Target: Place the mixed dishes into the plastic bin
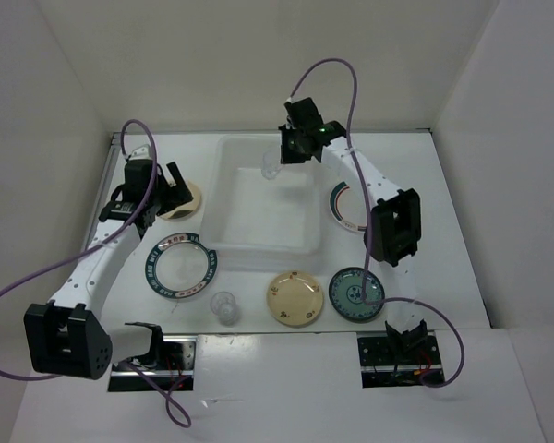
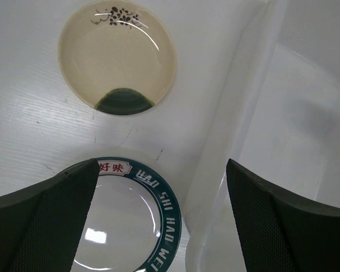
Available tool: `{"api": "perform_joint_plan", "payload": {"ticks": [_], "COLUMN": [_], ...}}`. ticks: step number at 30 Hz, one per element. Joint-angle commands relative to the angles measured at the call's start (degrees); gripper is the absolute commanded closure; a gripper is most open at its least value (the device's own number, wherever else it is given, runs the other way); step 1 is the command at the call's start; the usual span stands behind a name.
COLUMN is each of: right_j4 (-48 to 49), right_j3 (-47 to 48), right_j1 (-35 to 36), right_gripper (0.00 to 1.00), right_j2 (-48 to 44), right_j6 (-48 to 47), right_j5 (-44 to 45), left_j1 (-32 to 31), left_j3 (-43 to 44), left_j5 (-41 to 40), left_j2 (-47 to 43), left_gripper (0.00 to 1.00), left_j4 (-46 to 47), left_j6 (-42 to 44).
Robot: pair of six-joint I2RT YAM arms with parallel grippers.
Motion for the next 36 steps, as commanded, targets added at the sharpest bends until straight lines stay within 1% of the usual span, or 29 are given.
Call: {"api": "perform_joint_plan", "payload": {"ticks": [1,8,13,16,19,20,21,23,24,26,27,28,29,30,31,33,34,35,36], "right_j4": [-1.9,-2.5,-3.0,-3.0,-3.5,-4.1,-4.1,-4.6,-4.6,-4.6,-4.6,-3.9,-2.8,-2.2,-1.6,0.0,0.5,0.5,1.2], "right_j3": [3.4,5.2,5.9,6.5,7.5,7.5,8.1,8.8,8.8,8.8,7.2,6.2,5.1,2.5,1.0,-3.4,-5.0,-8.2,-9.5], "right_j1": [-0.9,-0.9,-0.9,-0.9,-0.9,-0.9,-0.9,-0.9,-0.9,-0.9,-0.9,-0.9,-0.9,-0.9,-0.9,-0.9,-0.9,-0.9,-0.9], "right_gripper": [1.0,1.0,0.99,0.88,0.67,0.65,0.61,0.59,0.55,0.52,0.49,0.42,0.4,0.37,0.32,0.28,0.28,0.27,0.27], "right_j2": [3.8,10.6,12.7,13.2,13.2,13.2,12.6,11.1,10.2,6.3,4.5,2.5,-1.4,-3.5,-5.5,-10.8,-12.4,-13.9,-16.1], "right_j6": [-0.9,-0.4,-0.4,-0.4,-0.4,-0.4,-0.4,-0.4,-0.9,-0.9,-1.5,-1.5,-2.1,-2.1,-2.1,-2.1,-2.1,-2.1,-2.1], "right_j5": [0.1,1.2,4.5,5.1,5.1,5.1,5.1,4.1,3.6,2.1,1.6,1.6,1.6,2.6,3.4,6.1,6.9,7.7,8.4], "left_j1": [0.3,0.3,0.3,0.3,0.3,0.3,0.3,0.3,0.3,0.3,0.3,0.3,0.3,0.3,0.3,0.3,0.3,0.3,0.3], "left_j3": [-0.9,-2.6,-3.2,-3.7,-3.7,-3.7,-3.7,-3.7,-3.2,-1.9,-0.4,0.2,0.7,0.7,0.7,0.7,0.7,1.2,1.2], "left_j5": [0.0,0.5,0.5,0.5,0.5,0.5,0.5,0.5,0.5,1.3,1.3,1.9,2.6,3.3,5.0,7.0,8.8,13.5,16.1], "left_j2": [-2.5,-3.0,-3.0,-3.0,-3.0,-2.5,-2.5,-2.0,-1.5,-1.5,-1.5,-1.5,-1.5,-2.2,-2.2,-3.5,-3.5,-3.5,-3.5], "left_gripper": [0.01,0.01,0.01,0.01,0.01,0.01,0.01,0.01,0.01,0.01,0.01,0.01,0.01,0.01,0.01,0.07,0.11,0.14,0.18], "left_j4": [1.1,0.5,0.5,0.5,0.5,0.5,1.1,1.1,1.1,-0.7,-2.3,-3.3,-4.3,-6.0,-6.6,-8.9,-9.8,-10.7,-13.1], "left_j6": [0.2,1.2,1.2,1.2,1.2,1.2,1.2,1.2,1.2,2.0,2.8,3.4,3.4,3.4,3.4,3.4,3.4,4.5,5.1]}}
